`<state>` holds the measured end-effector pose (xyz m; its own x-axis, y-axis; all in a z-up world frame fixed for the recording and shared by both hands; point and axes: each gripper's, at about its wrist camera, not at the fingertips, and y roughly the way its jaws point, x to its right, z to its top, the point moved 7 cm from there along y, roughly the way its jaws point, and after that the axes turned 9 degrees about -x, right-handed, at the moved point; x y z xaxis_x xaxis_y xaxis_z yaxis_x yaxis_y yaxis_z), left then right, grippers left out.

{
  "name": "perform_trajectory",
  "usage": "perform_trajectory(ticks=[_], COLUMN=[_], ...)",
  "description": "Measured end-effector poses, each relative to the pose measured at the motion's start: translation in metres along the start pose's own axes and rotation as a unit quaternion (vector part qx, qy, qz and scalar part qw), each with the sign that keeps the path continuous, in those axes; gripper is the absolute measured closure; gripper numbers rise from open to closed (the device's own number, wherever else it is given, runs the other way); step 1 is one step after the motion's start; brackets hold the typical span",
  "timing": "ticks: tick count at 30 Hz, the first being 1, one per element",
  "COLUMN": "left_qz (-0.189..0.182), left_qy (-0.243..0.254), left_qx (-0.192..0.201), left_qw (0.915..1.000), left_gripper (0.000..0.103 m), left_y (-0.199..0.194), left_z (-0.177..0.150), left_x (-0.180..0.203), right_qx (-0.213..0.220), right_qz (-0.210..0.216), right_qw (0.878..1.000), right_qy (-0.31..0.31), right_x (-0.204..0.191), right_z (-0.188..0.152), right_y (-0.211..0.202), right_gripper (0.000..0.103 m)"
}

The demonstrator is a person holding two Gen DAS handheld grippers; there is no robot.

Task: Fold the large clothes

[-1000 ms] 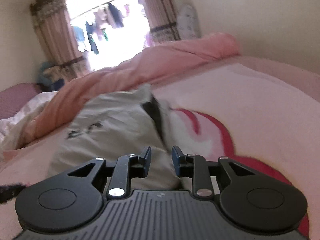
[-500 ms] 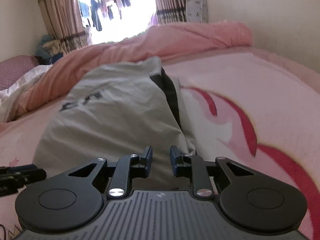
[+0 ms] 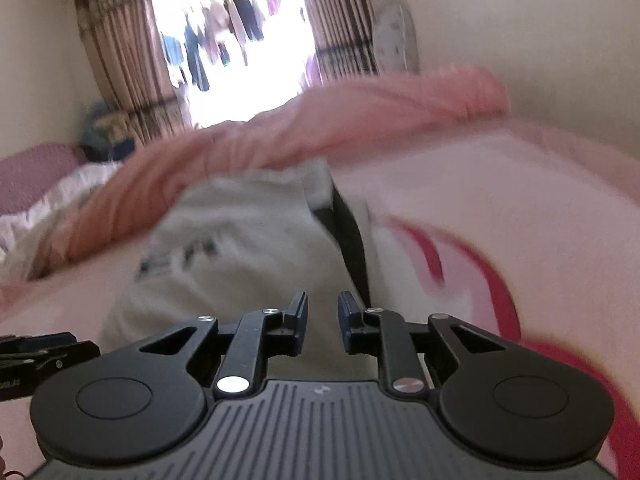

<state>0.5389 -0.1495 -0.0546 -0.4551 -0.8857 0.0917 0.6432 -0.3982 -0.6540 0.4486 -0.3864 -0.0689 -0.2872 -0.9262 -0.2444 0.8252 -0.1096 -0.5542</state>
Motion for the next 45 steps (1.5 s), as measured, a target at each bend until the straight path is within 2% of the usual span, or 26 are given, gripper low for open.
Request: perform_trajectory(ticks=[2,5,9,12,15,20,23,26,29,35,37,43,45], left_qz=[0.006,-0.006,-0.011,0.007,0.007,0.007,-0.022,-0.024,-0.029,-0.020,-0.016,-0.033,-0.046], left_qy=[-0.013,-0.031,-0.031,-0.008,-0.014,-0.022,-0.047,-0.033,-0.021,-0.021,-0.010,-0.010,-0.008], left_qx=[0.004,-0.005,-0.028,-0.021,-0.022,-0.015,-0.003,0.018,0.019,-0.022,-0.010,-0.010,-0.017], left_qw=[0.9999,0.9995,0.9991,0.9997,0.9996,0.9996,0.9987,0.9990,0.9992,0.9993,0.9998,0.9994,0.9988], left_gripper=[0.053,0.053,0.053,0.052,0.052,0.052,0.052,0.051,0.050,0.050,0.050,0.049,0.044], left_y=[0.012,0.035,0.061,0.070,0.078,0.075,0.051,0.022,0.004,0.014,0.016,0.025,0.022], left_z=[0.019,0.031,0.024,0.018,0.015,0.018,0.017,0.006,-0.014,-0.053,-0.059,-0.063,-0.057], left_x=[-0.011,-0.019,-0.013,-0.009,-0.011,-0.012,-0.012,-0.002,0.009,0.012,0.012,0.007,0.006], right_qx=[0.008,0.002,-0.024,-0.042,-0.040,-0.042,-0.029,-0.017,-0.026,-0.062,-0.068,-0.061,-0.071], right_qz=[0.012,0.001,-0.025,-0.030,-0.031,-0.031,-0.015,-0.001,0.009,-0.003,-0.004,-0.001,0.010], right_qw=[1.000,0.999,0.999,0.998,0.998,0.998,0.999,0.999,0.999,0.997,0.997,0.997,0.996], right_qy=[-0.011,-0.032,-0.040,-0.037,-0.044,-0.033,-0.036,-0.044,-0.044,-0.044,-0.037,-0.049,-0.048], right_x=[-0.008,-0.016,-0.015,-0.007,-0.006,-0.007,-0.008,-0.010,-0.008,0.000,0.005,0.004,0.006], right_z=[0.013,0.021,0.012,0.002,-0.003,-0.002,-0.002,-0.011,-0.027,-0.058,-0.064,-0.068,-0.062], right_y=[0.011,0.035,0.063,0.080,0.084,0.068,0.038,0.009,-0.005,0.003,0.007,0.009,0.007], right_gripper=[0.080,0.080,0.080,0.082,0.083,0.082,0.078,0.077,0.077,0.077,0.077,0.077,0.075])
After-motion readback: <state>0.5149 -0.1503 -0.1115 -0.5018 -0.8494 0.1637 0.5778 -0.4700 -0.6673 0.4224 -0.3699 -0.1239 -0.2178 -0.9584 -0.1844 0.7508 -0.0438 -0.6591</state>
